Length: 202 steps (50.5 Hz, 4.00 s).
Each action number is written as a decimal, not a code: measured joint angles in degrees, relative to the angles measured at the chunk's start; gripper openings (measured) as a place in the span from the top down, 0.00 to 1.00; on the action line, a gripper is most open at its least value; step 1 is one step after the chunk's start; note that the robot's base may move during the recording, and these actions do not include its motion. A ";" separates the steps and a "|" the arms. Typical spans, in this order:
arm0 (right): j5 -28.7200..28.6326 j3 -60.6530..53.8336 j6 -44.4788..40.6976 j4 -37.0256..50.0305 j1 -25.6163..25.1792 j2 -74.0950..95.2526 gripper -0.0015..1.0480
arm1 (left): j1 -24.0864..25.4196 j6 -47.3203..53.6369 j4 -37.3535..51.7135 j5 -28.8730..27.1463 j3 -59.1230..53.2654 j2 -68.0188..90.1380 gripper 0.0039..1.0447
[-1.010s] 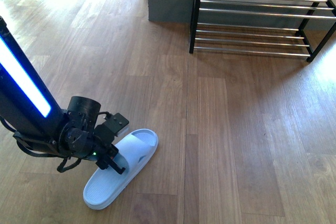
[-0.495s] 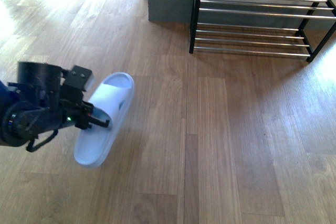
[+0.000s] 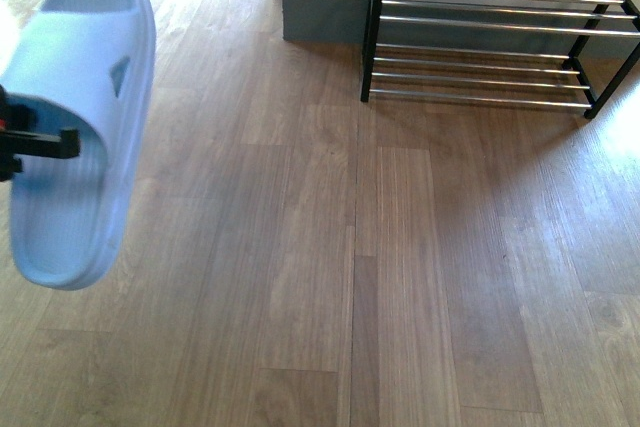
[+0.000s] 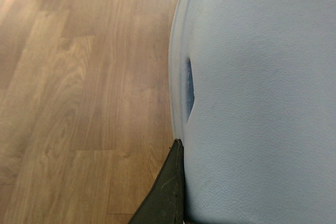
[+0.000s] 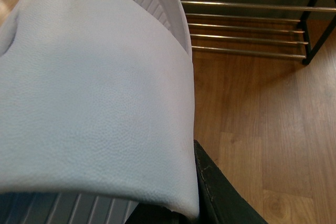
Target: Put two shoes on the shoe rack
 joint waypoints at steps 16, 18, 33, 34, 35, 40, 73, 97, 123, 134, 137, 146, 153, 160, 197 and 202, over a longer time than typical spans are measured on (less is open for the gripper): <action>0.00 0.00 0.00 0.00 -0.02 0.00 0.99 | -2.38 0.07 -16.02 -5.49 -7.34 -29.40 0.99; 0.02 0.00 0.00 0.00 0.00 0.00 0.99 | -2.64 0.20 -18.10 -6.60 -7.56 -32.15 0.99; 0.02 0.00 0.00 0.00 -0.02 0.00 0.99 | -3.13 0.26 -21.16 -7.74 -7.80 -38.51 0.99; 0.02 0.00 0.00 0.00 -0.02 0.00 0.99 | -3.15 0.26 -21.14 -7.74 -7.80 -38.51 0.99; 0.00 0.00 0.00 0.00 0.00 0.00 0.99 | -3.15 0.26 -21.16 -7.74 -7.80 -38.53 0.99; 0.02 0.00 0.00 0.00 -0.02 0.00 0.99 | -3.15 0.26 -21.16 -7.74 -7.80 -38.51 0.99; 0.07 -0.04 0.02 0.00 0.04 -0.04 0.99 | -3.37 0.39 -21.18 -7.63 -7.87 -38.49 0.99; 0.00 -0.04 0.02 0.00 0.09 0.00 0.99 | -3.37 0.39 -21.18 -7.76 -7.89 -38.49 0.99; 0.02 -0.04 0.02 0.00 0.09 -0.02 0.99 | -3.37 0.39 -21.18 -7.69 -7.91 -38.49 0.99; 0.00 -0.04 0.02 0.00 0.11 -0.02 0.99 | -3.37 0.42 -21.18 -7.74 -7.89 -38.49 0.99; 0.02 -0.04 0.02 0.00 0.09 -0.02 0.99 | -3.37 0.39 -21.18 -7.74 -7.89 -38.49 0.99; 0.02 -0.04 0.04 0.00 0.11 0.00 0.99 | -3.37 0.42 -21.18 -7.74 -7.89 -38.49 0.99; 0.00 -0.04 0.04 0.00 0.11 -0.02 0.99 | -3.37 0.42 -21.18 -7.76 -7.89 -38.49 0.99; 0.00 -0.07 0.04 0.00 0.11 0.00 0.99 | -3.37 0.39 -21.18 -7.76 -7.93 -38.49 0.99; 0.00 -0.04 0.11 0.00 0.11 0.00 0.99 | -3.37 0.42 -21.18 -7.76 -8.09 -38.49 0.99; -0.11 -0.07 0.13 0.15 0.09 0.04 0.99 | -3.37 0.42 -21.18 -7.76 -8.09 -38.49 0.99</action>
